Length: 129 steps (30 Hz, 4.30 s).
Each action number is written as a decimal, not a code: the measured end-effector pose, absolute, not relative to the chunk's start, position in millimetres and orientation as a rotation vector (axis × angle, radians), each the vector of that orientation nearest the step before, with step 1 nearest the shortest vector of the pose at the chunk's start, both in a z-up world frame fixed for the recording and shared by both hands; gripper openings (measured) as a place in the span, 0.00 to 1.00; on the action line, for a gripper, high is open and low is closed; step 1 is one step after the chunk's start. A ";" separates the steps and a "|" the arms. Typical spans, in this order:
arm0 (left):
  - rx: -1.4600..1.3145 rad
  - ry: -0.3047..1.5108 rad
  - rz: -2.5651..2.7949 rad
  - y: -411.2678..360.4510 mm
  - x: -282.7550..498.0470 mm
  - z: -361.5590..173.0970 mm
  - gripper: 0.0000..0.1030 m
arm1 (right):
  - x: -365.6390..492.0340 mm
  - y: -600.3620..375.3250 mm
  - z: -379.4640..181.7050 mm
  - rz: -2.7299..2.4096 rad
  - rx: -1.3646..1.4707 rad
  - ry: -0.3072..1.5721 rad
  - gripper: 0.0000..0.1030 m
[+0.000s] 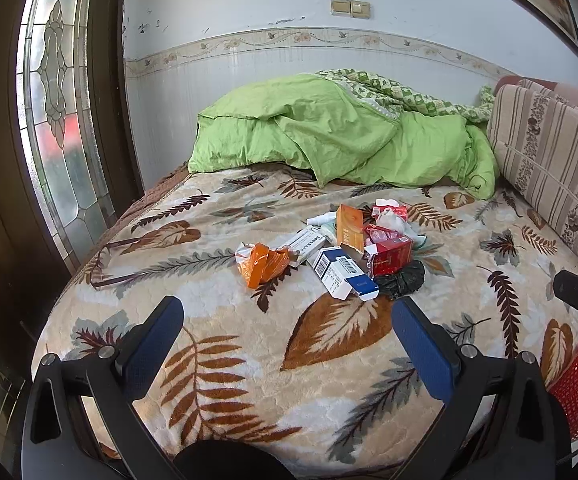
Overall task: Collect trash
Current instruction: 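Grasp the black plastic bag with the right tool while the left tool grasps the blue-white medicine box, then carry both items over the red basket and open both tools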
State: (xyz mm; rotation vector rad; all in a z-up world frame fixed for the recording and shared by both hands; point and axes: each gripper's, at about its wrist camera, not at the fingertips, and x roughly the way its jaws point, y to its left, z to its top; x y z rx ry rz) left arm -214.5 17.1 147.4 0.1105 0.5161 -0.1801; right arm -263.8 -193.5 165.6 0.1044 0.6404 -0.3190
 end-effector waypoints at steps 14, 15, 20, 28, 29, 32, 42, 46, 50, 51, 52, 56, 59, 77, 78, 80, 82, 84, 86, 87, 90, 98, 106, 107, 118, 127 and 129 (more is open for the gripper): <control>0.109 0.524 -0.182 16.4 -217.6 146.6 1.00 | -260.8 -191.2 162.9 -0.307 0.110 0.653 0.99; 0.108 0.526 -0.182 16.4 -218.7 146.7 1.00 | -260.6 -191.4 162.7 -0.306 0.112 0.654 0.99; 0.091 0.562 -0.185 13.9 -221.3 139.3 1.00 | -258.0 -195.1 157.3 -0.281 0.141 0.671 0.99; 0.018 0.708 -0.210 22.4 -181.8 121.3 0.96 | -237.2 -217.1 125.3 -0.147 0.330 0.795 0.82; 0.006 0.727 -0.217 23.8 -176.2 119.1 0.88 | -231.1 -220.4 120.0 -0.107 0.374 0.811 0.81; -0.014 0.792 -0.217 26.5 -157.9 110.1 0.72 | -213.1 -225.1 107.4 -0.039 0.466 0.836 0.80; -0.069 0.924 -0.278 9.7 -81.6 94.3 0.59 | -106.6 -238.9 66.8 -0.018 0.687 0.930 0.80; -0.077 0.972 -0.271 -1.6 -47.7 84.2 0.57 | -75.6 -249.7 47.1 -0.058 0.768 0.955 0.73; -0.098 1.021 -0.292 -18.2 -17.3 71.9 0.57 | -46.9 -252.2 25.3 -0.102 0.791 0.996 0.62; -0.098 1.023 -0.297 -21.7 -12.2 69.7 0.57 | -43.8 -253.1 21.4 -0.106 0.793 1.002 0.57; -0.089 1.029 -0.303 -28.0 -5.8 67.5 0.57 | -40.0 -253.5 16.9 -0.102 0.798 1.011 0.50; -0.066 1.055 -0.313 -45.3 13.5 58.5 0.57 | -41.7 -253.3 15.3 -0.075 0.779 1.007 0.42; -0.052 1.077 -0.310 -56.1 25.1 48.7 0.57 | -56.5 -256.9 27.8 -0.080 0.725 0.964 0.41; -0.016 1.052 -0.326 -60.6 22.3 39.9 0.24 | -130.1 -268.3 58.3 -0.091 0.626 0.875 0.41; -0.008 1.051 -0.307 -61.2 22.2 38.7 0.35 | -130.6 -268.1 58.6 -0.094 0.627 0.873 0.41; -0.049 1.065 -0.279 -55.1 24.6 34.5 0.71 | -132.0 -267.5 58.9 -0.092 0.629 0.868 0.41; -0.104 1.068 -0.277 -49.4 25.0 30.3 0.71 | -134.4 -267.9 59.8 -0.091 0.629 0.866 0.41; -0.122 1.082 -0.293 -50.6 26.7 25.0 0.71 | -136.6 -267.6 60.4 -0.094 0.622 0.862 0.41; -0.102 1.070 -0.300 -57.4 26.9 22.6 0.71 | -137.5 -269.1 59.2 -0.099 0.622 0.861 0.41; -0.076 1.064 -0.297 -62.7 27.3 21.5 0.71 | -137.4 -270.1 58.3 -0.099 0.629 0.862 0.41; -0.049 1.044 -0.280 -72.4 28.8 18.6 0.67 | -135.2 -271.8 53.9 -0.100 0.639 0.870 0.41; -0.054 1.024 -0.317 -64.4 14.6 25.9 0.33 | -138.1 -270.8 53.2 -0.094 0.638 0.873 0.41; -0.021 0.956 -0.474 -51.5 -52.8 59.1 0.33 | -161.8 -270.3 66.3 -0.072 0.611 0.846 0.41; -0.011 0.946 -0.504 -54.8 -62.6 65.1 0.33 | -168.1 -271.4 68.3 -0.073 0.606 0.841 0.41; 0.169 0.857 -1.008 -171.8 -179.8 124.5 0.33 | -298.9 -345.0 102.1 -0.280 0.615 0.731 0.41; 0.322 0.876 -1.308 -291.0 -286.7 133.2 0.33 | -433.2 -418.0 123.1 -0.623 0.569 0.691 0.41; 0.360 0.881 -1.340 -315.6 -305.1 127.3 0.33 | -454.2 -430.5 119.8 -0.678 0.562 0.699 0.41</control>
